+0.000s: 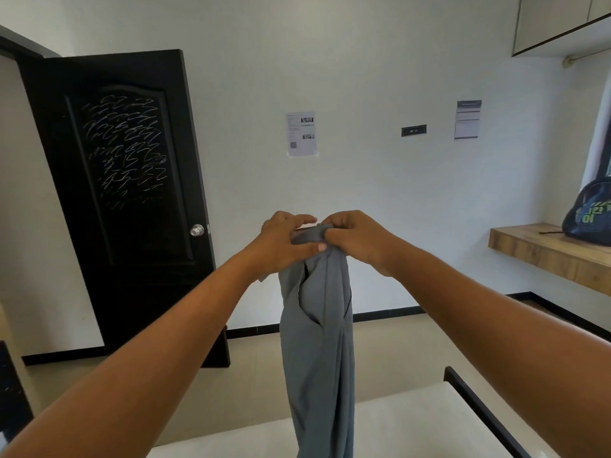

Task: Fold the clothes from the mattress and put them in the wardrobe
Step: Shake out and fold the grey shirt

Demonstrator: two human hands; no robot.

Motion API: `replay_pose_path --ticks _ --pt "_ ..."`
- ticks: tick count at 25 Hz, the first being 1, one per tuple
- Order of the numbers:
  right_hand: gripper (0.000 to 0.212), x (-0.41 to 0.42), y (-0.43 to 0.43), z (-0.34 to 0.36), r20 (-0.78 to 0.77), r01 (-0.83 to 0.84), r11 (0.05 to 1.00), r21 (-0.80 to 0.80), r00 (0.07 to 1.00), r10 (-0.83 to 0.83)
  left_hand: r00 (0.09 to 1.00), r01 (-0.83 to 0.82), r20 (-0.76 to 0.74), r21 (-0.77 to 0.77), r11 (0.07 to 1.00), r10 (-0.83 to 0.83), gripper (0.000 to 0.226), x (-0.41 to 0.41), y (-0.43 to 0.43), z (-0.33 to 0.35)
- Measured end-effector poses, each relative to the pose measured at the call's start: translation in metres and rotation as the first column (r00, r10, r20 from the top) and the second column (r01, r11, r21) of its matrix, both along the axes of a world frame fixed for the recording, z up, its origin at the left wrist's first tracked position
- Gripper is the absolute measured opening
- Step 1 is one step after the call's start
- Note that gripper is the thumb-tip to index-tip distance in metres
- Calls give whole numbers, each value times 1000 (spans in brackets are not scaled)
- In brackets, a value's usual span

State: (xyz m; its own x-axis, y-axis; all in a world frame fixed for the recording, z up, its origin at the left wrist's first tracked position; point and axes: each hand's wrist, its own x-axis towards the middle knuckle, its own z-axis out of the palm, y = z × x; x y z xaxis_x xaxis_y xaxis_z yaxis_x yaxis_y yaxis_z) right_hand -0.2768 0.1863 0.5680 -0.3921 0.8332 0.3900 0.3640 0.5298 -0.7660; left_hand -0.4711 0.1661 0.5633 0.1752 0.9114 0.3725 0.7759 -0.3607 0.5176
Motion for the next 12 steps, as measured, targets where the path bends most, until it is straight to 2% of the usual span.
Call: replay_pose_path --ticks 3,6,9,12 --pt "25 -1 -1 5 -55 -85 996 -9 995 84 999 33 -20 -8 999 -33 75 -3 -6 -10" --pt "26 0 2 3 -130 -114 993 -9 985 112 999 -6 -35 59 998 8 71 -7 -9 -11" --pt "26 1 8 -2 -167 -51 999 -2 985 50 999 -27 -42 34 999 29 55 -11 -8 -7" --pt "24 2 11 -9 -97 36 998 48 995 -31 988 -2 -153 29 1000 7 54 -12 -10 -1"
